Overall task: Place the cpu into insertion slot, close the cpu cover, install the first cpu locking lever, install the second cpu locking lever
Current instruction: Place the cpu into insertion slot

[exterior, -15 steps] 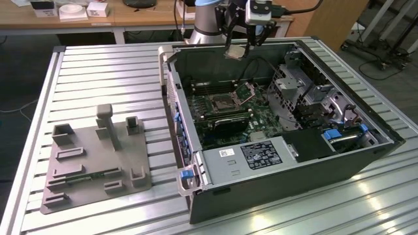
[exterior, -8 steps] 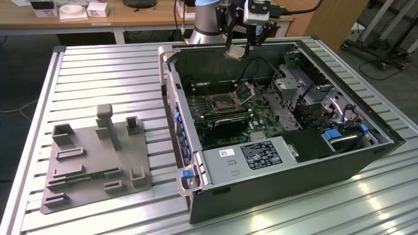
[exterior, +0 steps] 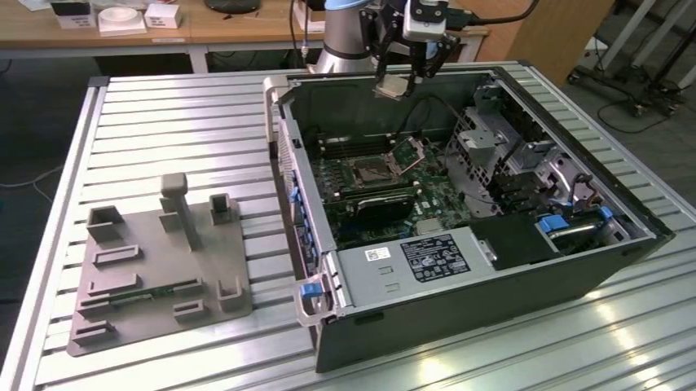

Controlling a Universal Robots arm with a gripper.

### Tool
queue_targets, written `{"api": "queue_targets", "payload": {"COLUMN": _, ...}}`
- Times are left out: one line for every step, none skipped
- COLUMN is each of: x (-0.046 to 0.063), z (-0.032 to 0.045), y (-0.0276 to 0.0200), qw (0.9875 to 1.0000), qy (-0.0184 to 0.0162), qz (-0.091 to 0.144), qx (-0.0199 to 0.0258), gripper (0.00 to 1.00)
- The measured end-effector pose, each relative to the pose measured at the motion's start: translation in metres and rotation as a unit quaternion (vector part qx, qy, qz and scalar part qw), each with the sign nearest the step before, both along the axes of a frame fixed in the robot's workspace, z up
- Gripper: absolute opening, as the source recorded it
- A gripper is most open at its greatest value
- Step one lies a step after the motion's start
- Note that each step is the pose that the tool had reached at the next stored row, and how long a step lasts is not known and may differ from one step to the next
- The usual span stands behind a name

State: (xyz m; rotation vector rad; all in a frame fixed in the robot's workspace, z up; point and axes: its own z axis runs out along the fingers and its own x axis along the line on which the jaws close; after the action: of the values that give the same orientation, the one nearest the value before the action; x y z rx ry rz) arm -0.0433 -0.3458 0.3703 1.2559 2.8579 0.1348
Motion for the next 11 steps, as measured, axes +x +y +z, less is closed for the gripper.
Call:
{"api": "queue_targets", "payload": {"x": 0.0, "z": 0.0, "y": 0.0, "qw": 1.0, "qy": 0.0, "qz": -0.001, "qx": 0.0, "gripper": 0.54}}
{"api": "queue_targets", "payload": {"x": 0.0, "z": 0.0, "y": 0.0, "qw": 1.0, "qy": 0.0, "qz": -0.002, "qx": 0.0, "gripper": 0.54}}
{"api": "queue_targets", "payload": {"x": 0.0, "z": 0.0, "y": 0.0, "qw": 1.0, "qy": 0.0, "qz": -0.003, "qx": 0.0, "gripper": 0.54}}
{"api": "queue_targets", "payload": {"x": -0.0001, "z": 0.0, "y": 0.0, "qw": 1.0, "qy": 0.0, "qz": -0.003, "qx": 0.0, "gripper": 0.54}}
{"api": "queue_targets", "payload": {"x": -0.0001, "z": 0.0, "y": 0.0, "qw": 1.0, "qy": 0.0, "qz": -0.004, "qx": 0.0, "gripper": 0.54}}
{"api": "queue_targets", "payload": {"x": -0.0001, "z": 0.0, "y": 0.0, "qw": 1.0, "qy": 0.0, "qz": -0.004, "qx": 0.0, "gripper": 0.54}}
{"api": "queue_targets", "payload": {"x": -0.0001, "z": 0.0, "y": 0.0, "qw": 1.0, "qy": 0.0, "qz": -0.004, "qx": 0.0, "gripper": 0.54}}
{"api": "queue_targets", "payload": {"x": -0.0001, "z": 0.0, "y": 0.0, "qw": 1.0, "qy": 0.0, "qz": -0.004, "qx": 0.0, "gripper": 0.54}}
{"api": "queue_targets", "payload": {"x": -0.0001, "z": 0.0, "y": 0.0, "qw": 1.0, "qy": 0.0, "qz": -0.004, "qx": 0.0, "gripper": 0.54}}
{"api": "queue_targets", "payload": {"x": -0.0001, "z": 0.0, "y": 0.0, "qw": 1.0, "qy": 0.0, "qz": -0.004, "qx": 0.0, "gripper": 0.54}}
{"api": "queue_targets", "payload": {"x": -0.0001, "z": 0.0, "y": 0.0, "qw": 1.0, "qy": 0.0, "qz": -0.005, "qx": 0.0, "gripper": 0.54}}
